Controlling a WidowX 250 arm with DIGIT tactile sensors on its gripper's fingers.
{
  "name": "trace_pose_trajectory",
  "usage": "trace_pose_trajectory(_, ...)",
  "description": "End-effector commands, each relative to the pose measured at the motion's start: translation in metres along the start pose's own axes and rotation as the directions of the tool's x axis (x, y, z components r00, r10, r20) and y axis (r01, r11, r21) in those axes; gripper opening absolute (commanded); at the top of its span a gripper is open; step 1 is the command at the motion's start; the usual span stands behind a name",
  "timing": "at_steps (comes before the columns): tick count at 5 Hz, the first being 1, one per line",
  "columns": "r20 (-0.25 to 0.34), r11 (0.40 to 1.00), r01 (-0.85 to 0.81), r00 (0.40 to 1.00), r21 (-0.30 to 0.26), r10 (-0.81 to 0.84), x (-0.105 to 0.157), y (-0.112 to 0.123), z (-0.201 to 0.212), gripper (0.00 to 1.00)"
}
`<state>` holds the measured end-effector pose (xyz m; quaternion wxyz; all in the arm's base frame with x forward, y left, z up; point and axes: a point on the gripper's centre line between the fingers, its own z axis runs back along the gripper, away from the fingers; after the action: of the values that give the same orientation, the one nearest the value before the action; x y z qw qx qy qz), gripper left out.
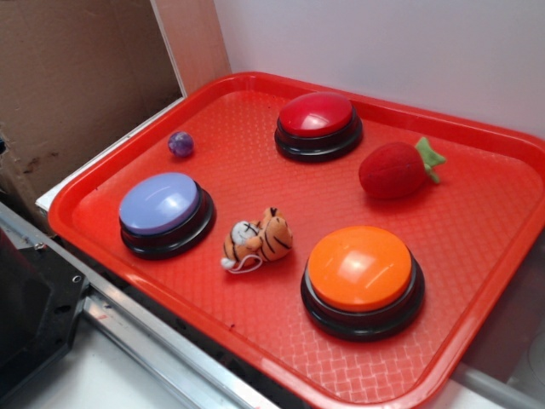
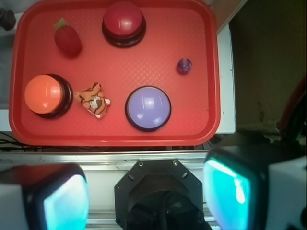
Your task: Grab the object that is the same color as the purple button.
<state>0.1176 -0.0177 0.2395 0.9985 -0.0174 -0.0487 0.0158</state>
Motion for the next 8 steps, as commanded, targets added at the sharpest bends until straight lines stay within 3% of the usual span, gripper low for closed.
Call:
trace_pose_trajectory(1,-0.017,0.984,-0.174,0.984,0.034,0.175,0.059,0.038,0.000,1.00)
trace_pose_trajectory(2,-0.056,0.973,-0.224,0.972,0.056,0.227,0.086,0.066,-0.023,1.00)
trace_pose_trajectory(3,-0.124,0.975,-0.216,0.967,0.055,0.221,0.116,0.095,-0.071,1.00)
trace_pose_trajectory(4,-0.246,0.992,-0.091,0.963,0.091,0.111,0.142,0.102,-0.128,1.00)
trace_pose_trajectory(5,-0.282,0.995,-0.019,0.958,0.095,0.045,0.146,0.098,-0.165,1.00)
trace_pose_trajectory(6,-0.290,0.997,0.023,0.957,0.074,0.000,0.140,0.096,-0.178,1.00)
trace_pose_trajectory(8,-0.255,0.999,0.053,0.966,0.010,-0.049,0.115,0.106,-0.187,1.00)
